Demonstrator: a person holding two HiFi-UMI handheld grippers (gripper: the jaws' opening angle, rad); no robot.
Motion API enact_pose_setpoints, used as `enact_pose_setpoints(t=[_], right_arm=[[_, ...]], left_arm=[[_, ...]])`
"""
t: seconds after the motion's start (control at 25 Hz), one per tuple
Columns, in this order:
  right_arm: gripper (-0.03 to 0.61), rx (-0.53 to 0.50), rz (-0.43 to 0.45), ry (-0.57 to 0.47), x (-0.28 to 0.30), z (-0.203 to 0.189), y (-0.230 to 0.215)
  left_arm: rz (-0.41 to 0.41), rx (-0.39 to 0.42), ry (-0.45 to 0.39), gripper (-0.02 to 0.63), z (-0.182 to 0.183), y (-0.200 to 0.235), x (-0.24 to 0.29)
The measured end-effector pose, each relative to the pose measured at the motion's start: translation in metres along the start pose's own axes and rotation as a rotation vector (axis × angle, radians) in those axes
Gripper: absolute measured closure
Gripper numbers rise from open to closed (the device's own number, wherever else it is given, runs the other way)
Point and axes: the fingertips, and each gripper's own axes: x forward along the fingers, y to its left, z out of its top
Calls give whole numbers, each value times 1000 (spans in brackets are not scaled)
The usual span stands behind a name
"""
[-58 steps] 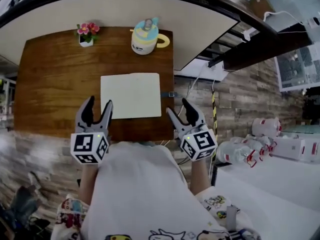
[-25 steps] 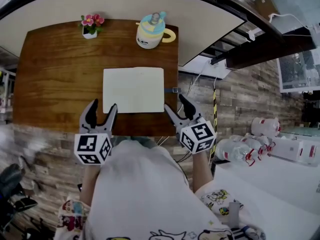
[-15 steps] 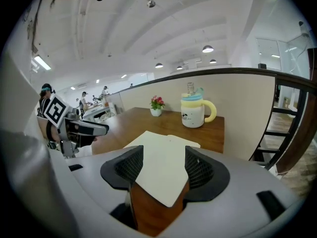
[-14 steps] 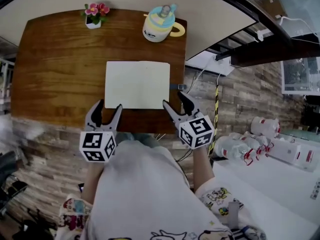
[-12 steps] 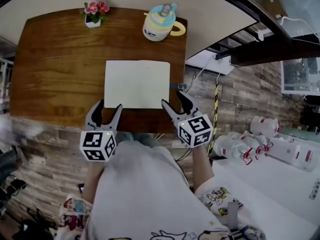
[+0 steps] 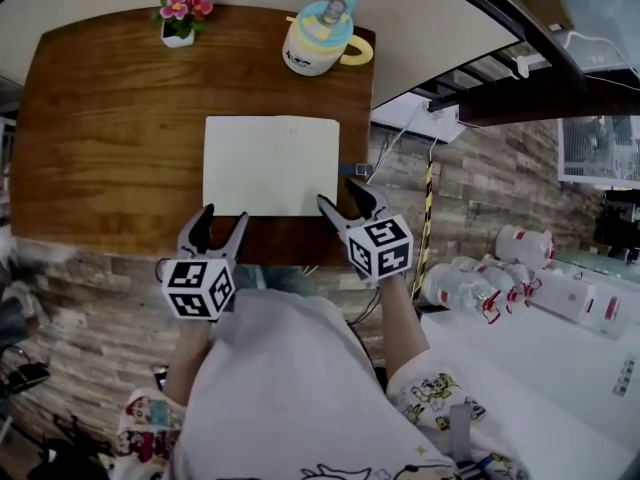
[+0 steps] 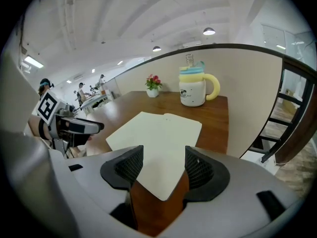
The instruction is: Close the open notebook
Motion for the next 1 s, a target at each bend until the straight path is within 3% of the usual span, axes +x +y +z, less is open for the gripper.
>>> enact_pose_setpoints(t=[0.44,1.0], right_arm=[[348,46,10,116,33,-27,-17],[338,74,50,267,50,-43,-24]], left_arm=[[-69,-123,61,354,-30,-11,12],[-90,-335,65,354,-49,-12,22]])
